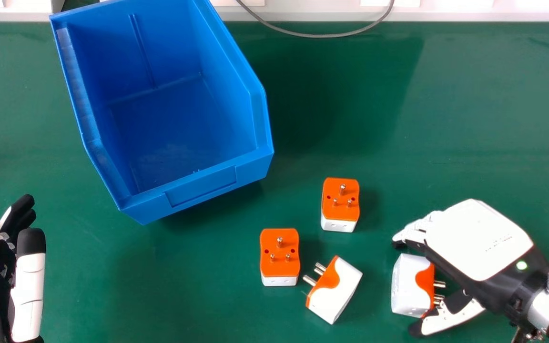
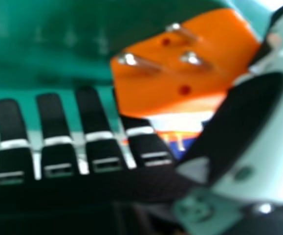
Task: Pick all objects and put in blue box
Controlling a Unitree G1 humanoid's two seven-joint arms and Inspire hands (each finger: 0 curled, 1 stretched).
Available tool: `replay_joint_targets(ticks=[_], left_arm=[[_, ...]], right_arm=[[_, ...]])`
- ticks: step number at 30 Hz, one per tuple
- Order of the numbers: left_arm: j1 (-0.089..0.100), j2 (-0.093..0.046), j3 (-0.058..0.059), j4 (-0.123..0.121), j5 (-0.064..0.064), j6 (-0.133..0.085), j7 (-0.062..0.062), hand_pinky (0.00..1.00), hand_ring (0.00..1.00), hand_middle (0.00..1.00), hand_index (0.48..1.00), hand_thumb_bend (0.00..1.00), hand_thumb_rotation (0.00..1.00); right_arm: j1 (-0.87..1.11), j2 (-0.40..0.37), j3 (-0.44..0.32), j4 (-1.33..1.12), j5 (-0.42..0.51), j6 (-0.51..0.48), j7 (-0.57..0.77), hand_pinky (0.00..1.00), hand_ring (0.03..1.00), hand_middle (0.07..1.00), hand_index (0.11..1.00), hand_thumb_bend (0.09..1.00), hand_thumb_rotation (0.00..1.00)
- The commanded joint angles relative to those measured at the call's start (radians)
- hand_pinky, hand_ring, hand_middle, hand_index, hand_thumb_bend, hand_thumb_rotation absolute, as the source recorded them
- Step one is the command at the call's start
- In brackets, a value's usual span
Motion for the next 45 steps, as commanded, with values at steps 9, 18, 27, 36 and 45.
replay_joint_targets(ticks=[9,18,27,36,45], left_arm=[[0.016,0.005,0.004,-0.033,-0.019,-0.003,-0.006,0.86,0.86,0.85,0.887,0.89,0.86],[0.002,0.007,0.004,-0.021,-0.013,-0.002,-0.002,0.86,0.85,0.85,0.886,0.89,0.86],[-0.019,0.005,0.004,-0.007,-0.005,-0.005,0.005,0.86,0.85,0.85,0.883,0.89,0.86],[-0.044,0.010,0.005,0.013,-0.005,-0.010,0.003,0.87,0.86,0.85,0.884,0.88,0.85],[-0.062,0.014,0.006,0.039,-0.002,-0.006,0.004,0.87,0.86,0.85,0.883,0.88,0.84]], right_arm=[[-0.005,0.025,-0.011,0.009,0.110,0.000,0.022,0.12,0.178,0.264,0.478,0.507,0.16],[0.002,0.041,-0.040,-0.037,0.231,0.054,0.139,0.22,0.272,0.346,0.481,0.487,0.13],[0.062,0.061,-0.113,-0.139,0.287,0.060,0.122,0.24,0.300,0.383,0.484,0.486,0.13],[0.104,0.093,-0.153,-0.181,0.292,0.059,0.093,0.18,0.246,0.332,0.483,0.486,0.13],[0.134,0.099,-0.205,-0.316,0.331,0.099,0.166,0.23,0.284,0.363,0.481,0.486,0.13]])
